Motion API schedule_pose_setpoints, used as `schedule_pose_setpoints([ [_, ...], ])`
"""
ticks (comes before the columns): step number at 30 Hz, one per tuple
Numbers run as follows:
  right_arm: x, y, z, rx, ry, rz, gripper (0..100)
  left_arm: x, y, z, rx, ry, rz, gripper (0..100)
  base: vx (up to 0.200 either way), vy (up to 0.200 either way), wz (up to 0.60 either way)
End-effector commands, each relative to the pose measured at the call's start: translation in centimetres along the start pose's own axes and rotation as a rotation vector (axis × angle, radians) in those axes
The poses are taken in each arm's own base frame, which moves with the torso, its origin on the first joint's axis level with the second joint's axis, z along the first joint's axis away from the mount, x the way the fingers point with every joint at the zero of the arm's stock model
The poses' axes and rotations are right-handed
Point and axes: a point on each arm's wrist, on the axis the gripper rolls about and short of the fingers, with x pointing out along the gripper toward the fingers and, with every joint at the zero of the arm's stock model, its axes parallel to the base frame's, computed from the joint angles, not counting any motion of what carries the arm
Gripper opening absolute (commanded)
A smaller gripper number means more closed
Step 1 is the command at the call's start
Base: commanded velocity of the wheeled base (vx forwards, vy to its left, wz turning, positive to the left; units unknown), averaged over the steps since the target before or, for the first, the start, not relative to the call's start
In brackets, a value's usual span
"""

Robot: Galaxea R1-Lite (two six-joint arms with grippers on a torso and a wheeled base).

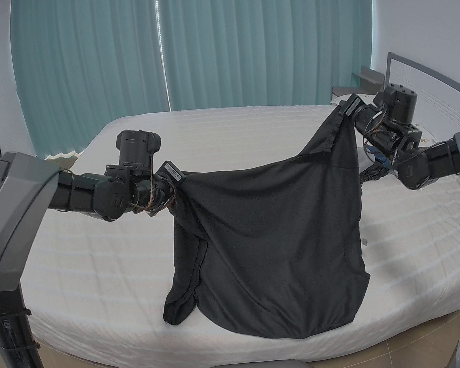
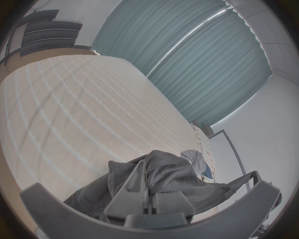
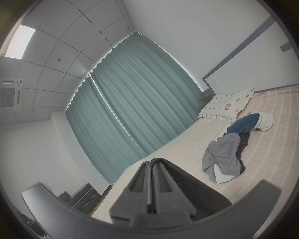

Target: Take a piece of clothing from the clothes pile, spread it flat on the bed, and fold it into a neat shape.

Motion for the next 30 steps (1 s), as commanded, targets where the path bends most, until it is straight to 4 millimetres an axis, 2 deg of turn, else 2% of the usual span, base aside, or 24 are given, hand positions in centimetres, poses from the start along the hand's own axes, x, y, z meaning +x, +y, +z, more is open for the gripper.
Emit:
schedule_pose_setpoints([
  [1, 1.8, -3.8, -6.3, -0.011, 0.096, -0.06, 0, 3.8, 2.0, -1.6, -0.038, 0.036, 0.06, 0, 0.0, 0.0, 0.0],
  [9, 2.7, -7.1, -11.1, -0.023, 0.163, -0.147, 0, 7.7, 3.2, -2.9, -0.101, 0.048, 0.083, 0, 0.0, 0.0, 0.0],
  [11, 2.7, -7.1, -11.1, -0.023, 0.163, -0.147, 0, 7.7, 3.2, -2.9, -0.101, 0.048, 0.083, 0, 0.0, 0.0, 0.0],
  [12, 2.9, -8.2, -12.8, -0.027, 0.194, -0.167, 0, 9.1, 3.8, -3.6, -0.119, 0.054, 0.095, 100, 0.0, 0.0, 0.0],
  [14, 2.9, -8.9, -14.0, -0.03, 0.218, -0.181, 0, 10.1, 4.4, -4.1, -0.131, 0.062, 0.108, 100, 0.0, 0.0, 0.0],
  [15, 2.9, -9.0, -14.1, -0.031, 0.22, -0.183, 100, 10.2, 4.5, -4.2, -0.131, 0.063, 0.109, 100, 0.0, 0.0, 0.0],
  [16, 3.0, -9.8, -15.7, -0.036, 0.248, -0.197, 100, 11.2, 5.3, -4.9, -0.13, 0.072, 0.129, 100, 0.0, 0.0, 0.0],
  [18, 2.9, -10.9, -17.1, -0.041, 0.276, -0.217, 100, 11.8, 6.0, -5.5, -0.128, 0.081, 0.147, 100, 0.0, 0.0, 0.0],
  [21, 2.7, -11.9, -18.3, -0.049, 0.304, -0.243, 100, 12.1, 6.6, -5.7, -0.126, 0.091, 0.172, 100, 0.0, 0.0, 0.0],
  [23, 2.1, -13.1, -18.9, -0.064, 0.358, -0.291, 100, 11.8, 7.6, -5.6, -0.118, 0.144, 0.268, 100, 0.0, 0.0, 0.0],
  [27, 1.3, -14.4, -18.3, -0.073, 0.431, -0.378, 100, 11.2, 8.0, -4.5, -0.129, 0.188, 0.347, 100, 0.0, 0.0, 0.0],
  [30, 1.0, -14.9, -16.4, -0.064, 0.436, -0.398, 100, 11.0, 8.6, -4.5, -0.116, 0.242, 0.393, 100, 0.0, 0.0, 0.0],
])
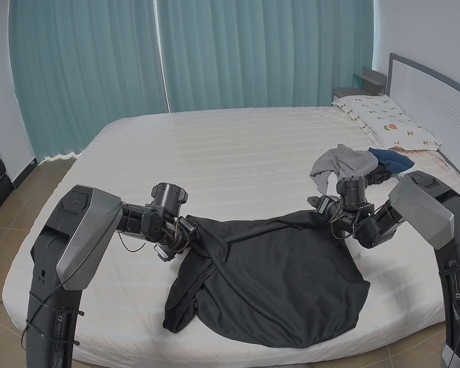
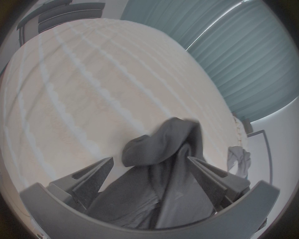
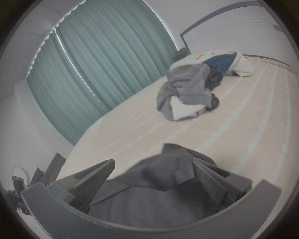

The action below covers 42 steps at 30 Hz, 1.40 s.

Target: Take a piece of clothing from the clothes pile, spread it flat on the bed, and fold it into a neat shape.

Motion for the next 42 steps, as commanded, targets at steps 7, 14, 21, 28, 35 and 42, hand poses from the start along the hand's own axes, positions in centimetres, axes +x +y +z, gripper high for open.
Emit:
schedule_pose_setpoints([
  [7, -3.9, -2.7, 4.7, 0.096, 0.072, 0.028, 100, -2.4, 1.5, 2.7, 0.037, 0.111, 0.007, 100, 0.0, 0.0, 0.0],
  [14, -7.3, -4.9, 4.8, 0.16, 0.13, -0.019, 100, -3.2, 1.6, 3.0, 0.071, 0.135, -0.019, 100, 0.0, 0.0, 0.0],
  [21, -11.5, -6.7, 3.9, 0.235, 0.165, -0.002, 100, -0.4, 0.8, 2.2, 0.105, 0.073, 0.007, 100, 0.0, 0.0, 0.0],
  [28, -13.2, -7.5, 2.5, 0.263, 0.137, 0.024, 100, 2.9, 0.4, 1.1, 0.121, 0.023, 0.034, 100, 0.0, 0.0, 0.0],
  [35, -13.4, -7.6, 2.0, 0.313, 0.165, 0.069, 100, 4.8, 0.5, 0.4, 0.13, -0.014, 0.044, 0, 0.0, 0.0, 0.0],
  [42, -13.4, -7.5, 1.9, 0.316, 0.17, 0.076, 100, 5.0, -0.7, 2.6, 0.073, -0.269, -0.068, 0, 0.0, 0.0, 0.0],
])
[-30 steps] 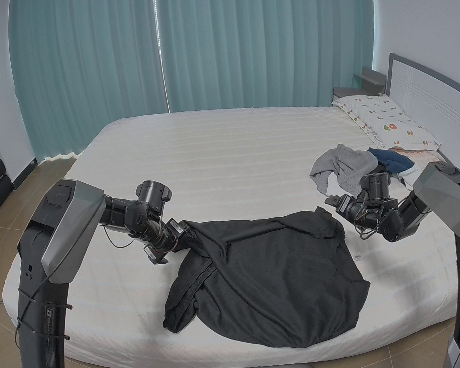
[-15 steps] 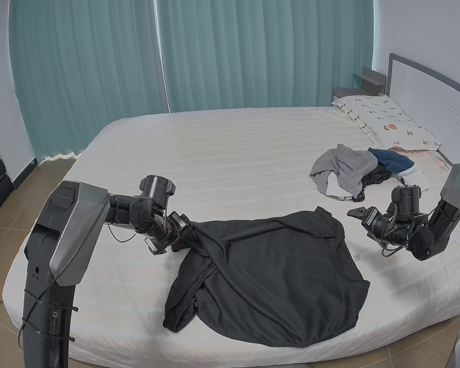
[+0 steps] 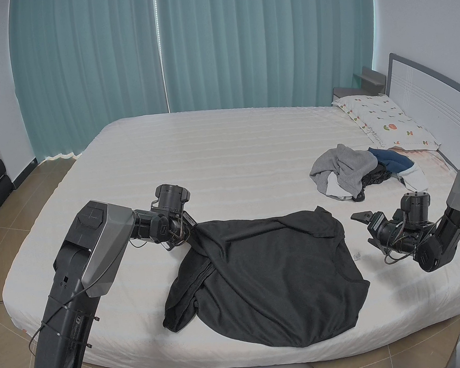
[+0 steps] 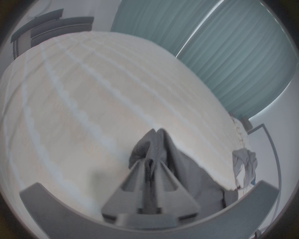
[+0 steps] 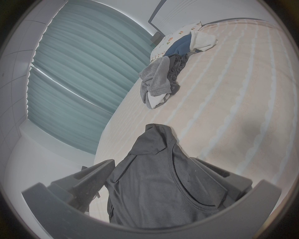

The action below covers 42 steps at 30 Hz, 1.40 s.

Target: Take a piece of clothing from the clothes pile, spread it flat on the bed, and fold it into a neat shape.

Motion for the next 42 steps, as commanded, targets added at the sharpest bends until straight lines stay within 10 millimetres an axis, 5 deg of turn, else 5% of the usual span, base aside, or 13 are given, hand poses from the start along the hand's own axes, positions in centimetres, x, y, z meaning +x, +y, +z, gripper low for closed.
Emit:
schedule_pose_setpoints([
  [1, 0.0, 0.0, -0.2, 0.001, 0.006, 0.001, 100, 0.7, 0.1, 1.3, -0.041, -0.148, -0.029, 0, 0.0, 0.0, 0.0],
  [7, 0.1, 0.1, -0.3, -0.001, 0.012, 0.001, 100, -0.6, -1.1, 4.3, -0.086, -0.29, -0.161, 0, 0.0, 0.0, 0.0],
  [14, 0.1, 0.0, -0.4, 0.0, 0.012, -0.004, 100, -0.6, -1.0, 5.6, -0.08, -0.38, -0.214, 0, 0.0, 0.0, 0.0],
  [15, 0.2, -0.2, -0.5, 0.001, 0.014, -0.008, 100, -0.4, -0.9, 5.7, -0.08, -0.383, -0.213, 100, 0.0, 0.0, 0.0],
  [28, 0.6, -1.3, -2.0, -0.026, 0.016, -0.028, 100, -0.1, 0.4, 5.5, -0.08, -0.345, -0.151, 100, 0.0, 0.0, 0.0],
  [37, 2.1, -1.9, -1.8, -0.045, 0.015, -0.043, 100, -5.8, 3.5, 3.4, -0.073, -0.149, -0.097, 100, 0.0, 0.0, 0.0],
  [42, 5.4, -1.3, -0.9, -0.052, 0.037, -0.089, 100, -9.1, 5.9, 0.2, -0.087, -0.024, -0.095, 100, 0.0, 0.0, 0.0],
])
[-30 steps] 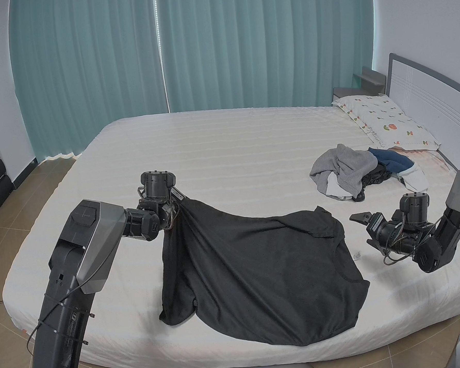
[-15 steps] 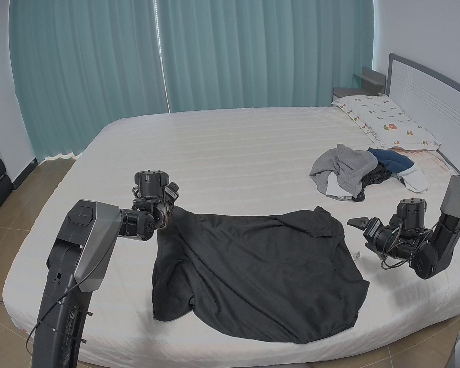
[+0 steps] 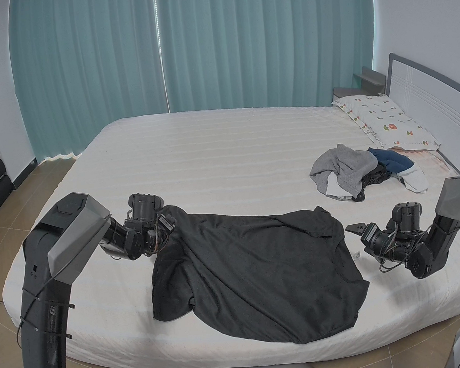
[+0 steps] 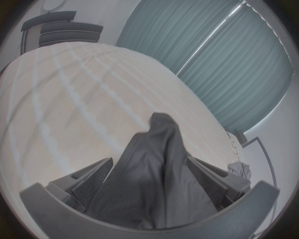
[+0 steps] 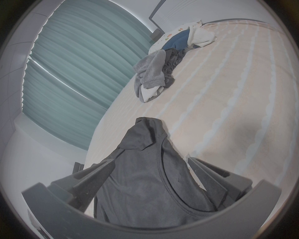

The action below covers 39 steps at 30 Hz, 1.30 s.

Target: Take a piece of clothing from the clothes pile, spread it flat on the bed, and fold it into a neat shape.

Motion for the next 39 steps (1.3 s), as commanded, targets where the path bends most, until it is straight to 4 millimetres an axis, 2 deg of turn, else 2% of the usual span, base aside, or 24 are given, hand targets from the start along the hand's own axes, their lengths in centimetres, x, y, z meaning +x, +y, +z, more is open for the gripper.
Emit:
schedule_pose_setpoints([
  [1, 4.4, 0.5, 1.2, -0.005, 0.023, -0.045, 100, -6.9, 1.2, -0.8, -0.044, 0.101, -0.04, 100, 0.0, 0.0, 0.0],
  [4, 6.4, 1.2, 1.4, -0.003, 0.044, -0.048, 100, -7.7, 2.0, -2.1, -0.103, 0.118, -0.039, 100, 0.0, 0.0, 0.0],
  [6, 6.6, 1.3, 1.4, -0.002, 0.043, -0.048, 100, -7.7, 2.0, -2.1, -0.106, 0.118, -0.041, 100, 0.0, 0.0, 0.0],
  [7, 8.5, 1.6, 0.7, -0.013, 0.045, -0.05, 100, -8.5, 3.2, -2.8, -0.153, 0.125, -0.045, 100, 0.0, 0.0, 0.0],
  [12, 11.6, 1.9, -0.8, -0.039, 0.052, -0.061, 100, -9.5, 4.4, -3.5, -0.197, 0.119, -0.103, 100, 0.0, 0.0, 0.0],
  [22, 14.7, 2.9, -1.6, -0.057, 0.053, -0.076, 100, -9.4, 5.7, -3.7, -0.23, 0.11, -0.096, 100, 0.0, 0.0, 0.0],
  [29, 15.7, 3.2, -1.3, -0.063, 0.025, -0.06, 100, -9.4, 5.6, -3.7, -0.233, 0.109, -0.101, 100, 0.0, 0.0, 0.0],
  [30, 15.7, 3.2, -1.2, -0.066, 0.021, -0.057, 0, -9.5, 5.6, -3.8, -0.232, 0.111, -0.1, 100, 0.0, 0.0, 0.0],
  [33, 15.8, 3.6, -0.9, -0.07, 0.008, -0.047, 0, -9.5, 5.7, -3.8, -0.233, 0.111, -0.098, 100, 0.0, 0.0, 0.0],
  [39, 15.3, 5.3, 1.2, -0.069, -0.056, -0.005, 0, -9.5, 5.7, -3.8, -0.234, 0.11, -0.098, 100, 0.0, 0.0, 0.0],
])
